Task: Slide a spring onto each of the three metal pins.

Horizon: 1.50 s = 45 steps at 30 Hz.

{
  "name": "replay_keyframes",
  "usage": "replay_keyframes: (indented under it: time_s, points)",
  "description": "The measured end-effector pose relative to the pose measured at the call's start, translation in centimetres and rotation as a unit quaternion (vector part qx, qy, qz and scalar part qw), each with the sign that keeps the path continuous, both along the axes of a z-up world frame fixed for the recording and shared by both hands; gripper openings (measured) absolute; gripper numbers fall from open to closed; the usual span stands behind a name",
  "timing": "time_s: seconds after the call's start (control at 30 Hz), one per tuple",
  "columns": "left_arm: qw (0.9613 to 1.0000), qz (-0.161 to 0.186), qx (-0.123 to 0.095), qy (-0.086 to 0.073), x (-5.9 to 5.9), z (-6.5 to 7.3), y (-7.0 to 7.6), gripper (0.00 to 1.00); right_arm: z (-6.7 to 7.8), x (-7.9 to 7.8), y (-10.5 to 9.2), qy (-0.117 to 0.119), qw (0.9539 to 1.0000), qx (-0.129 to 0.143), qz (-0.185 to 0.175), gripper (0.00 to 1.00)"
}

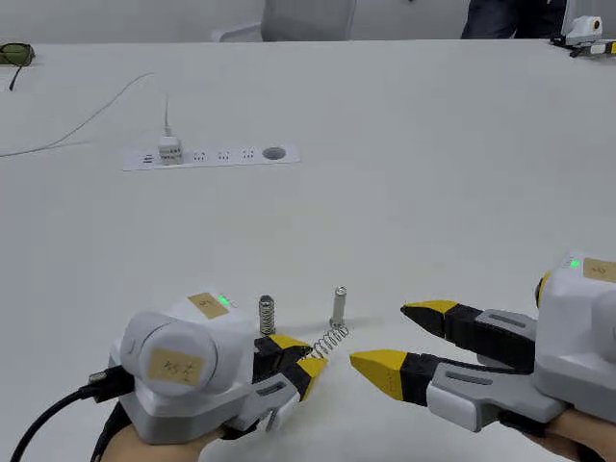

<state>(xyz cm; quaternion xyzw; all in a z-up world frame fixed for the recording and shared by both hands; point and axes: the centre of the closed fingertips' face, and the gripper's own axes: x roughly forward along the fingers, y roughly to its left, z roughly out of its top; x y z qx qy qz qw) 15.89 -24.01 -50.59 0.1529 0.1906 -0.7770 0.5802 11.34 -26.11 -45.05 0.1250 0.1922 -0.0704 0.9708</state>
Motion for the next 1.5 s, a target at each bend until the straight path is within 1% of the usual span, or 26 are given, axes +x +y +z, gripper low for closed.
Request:
replay_keyframes:
  time_s: [0.1, 0.2, 0.33, 0.37, 0.4, 0.43, 0.5, 0.53, 0.63, 0.73, 0.77, 0.8, 0.87, 1.0, 1.1, 1.2, 1.27, 1.4, 1.47, 1.5]
  points:
    - [0.9997, 0.007, -0.013, 0.02, 0.2, 0.7, 0.6, 0.1, 0.0, 0.3, 0.3, -0.002, 0.9999, 0.013, 0.003, 0.47]
    - [0.9993, 0.007, -0.024, 0.029, 0.3, 1.3, 1.1, 0.1, 0.1, 0.7, 0.7, -0.005, 0.9996, 0.025, 0.009, 0.45]
    - [0.9983, 0.007, -0.041, 0.041, 0.2, 2.1, 1.4, 0.1, 0.4, 1.1, 1.2, -0.011, 0.9993, 0.032, 0.017, 0.44]
    - [0.9978, 0.004, -0.047, 0.047, 0.1, 2.4, 1.6, 0.1, 0.5, 1.3, 1.4, -0.014, 0.999, 0.039, 0.019, 0.44]
    - [0.9976, 0.003, -0.05, 0.048, 0.0, 2.6, 1.7, 0.1, 0.6, 1.4, 1.5, -0.016, 0.9987, 0.045, 0.02, 0.43]
    - [0.9972, 0.0, -0.056, 0.049, -0.2, 2.8, 1.8, 0.1, 0.6, 1.5, 1.7, -0.021, 0.998, 0.056, 0.02, 0.43]
    - [0.9969, -0.002, -0.063, 0.047, -0.3, 3.2, 2.0, 0.1, 0.8, 1.7, 1.9, -0.028, 0.9969, 0.07, 0.021, 0.41]
    - [0.9966, -0.005, -0.069, 0.045, -0.4, 3.5, 2.1, 0.1, 0.9, 1.9, 1.9, -0.036, 0.996, 0.08, 0.018, 0.39]
    - [0.9957, -0.01, -0.081, 0.044, -0.5, 4.0, 2.3, 0.1, 1.2, 2.1, 2.0, -0.048, 0.9937, 0.101, 0.014, 0.37]
    - [0.995, -0.017, -0.087, 0.046, -0.7, 4.4, 2.6, 0.1, 1.3, 2.3, 2.2, -0.056, 0.9912, 0.12, 0.012, 0.35]
    - [0.9943, -0.021, -0.091, 0.052, -0.8, 4.6, 2.7, 0.1, 1.4, 2.4, 2.3, -0.061, 0.99, 0.127, 0.012, 0.35]
    - [0.994, -0.023, -0.093, 0.053, -0.9, 4.7, 2.8, 0.1, 1.4, 2.4, 2.3, -0.065, 0.9889, 0.133, 0.012, 0.33]
    - [0.9934, -0.028, -0.099, 0.05, -1.1, 5.1, 3.0, 0.1, 1.6, 2.5, 2.4, -0.071, 0.9862, 0.149, 0.009, 0.32]
    - [0.9922, -0.034, -0.109, 0.05, -1.3, 5.6, 3.4, 0.1, 1.6, 2.6, 2.6, -0.072, 0.9846, 0.159, 0.011, 0.31]
    - [0.9913, -0.045, -0.117, 0.041, -1.5, 6.0, 3.6, 0.1, 1.7, 2.8, 3.1, -0.081, 0.98, 0.181, 0.016, 0.3]
    - [0.9896, -0.052, -0.128, 0.043, -1.8, 6.5, 3.7, 0.1, 2.1, 3.0, 3.5, -0.091, 0.9751, 0.202, 0.018, 0.27]
    - [0.9887, -0.056, -0.133, 0.041, -2.0, 6.7, 3.7, 0.1, 2.1, 3.0, 3.7, -0.092, 0.973, 0.211, 0.02, 0.26]
    - [0.9876, -0.063, -0.138, 0.039, -2.2, 7.0, 3.8, 0.1, 2.2, 3.1, 3.9, -0.095, 0.9712, 0.217, 0.023, 0.2]
    - [0.9873, -0.066, -0.14, 0.036, -2.3, 7.2, 3.8, 0.1, 2.5, 3.2, 4.2, -0.1, 0.9671, 0.232, 0.026, 0.17]
    - [0.9871, -0.066, -0.141, 0.036, -2.4, 7.2, 3.8, 0.1, 2.5, 3.2, 4.1, -0.102, 0.9667, 0.233, 0.024, 0.17]
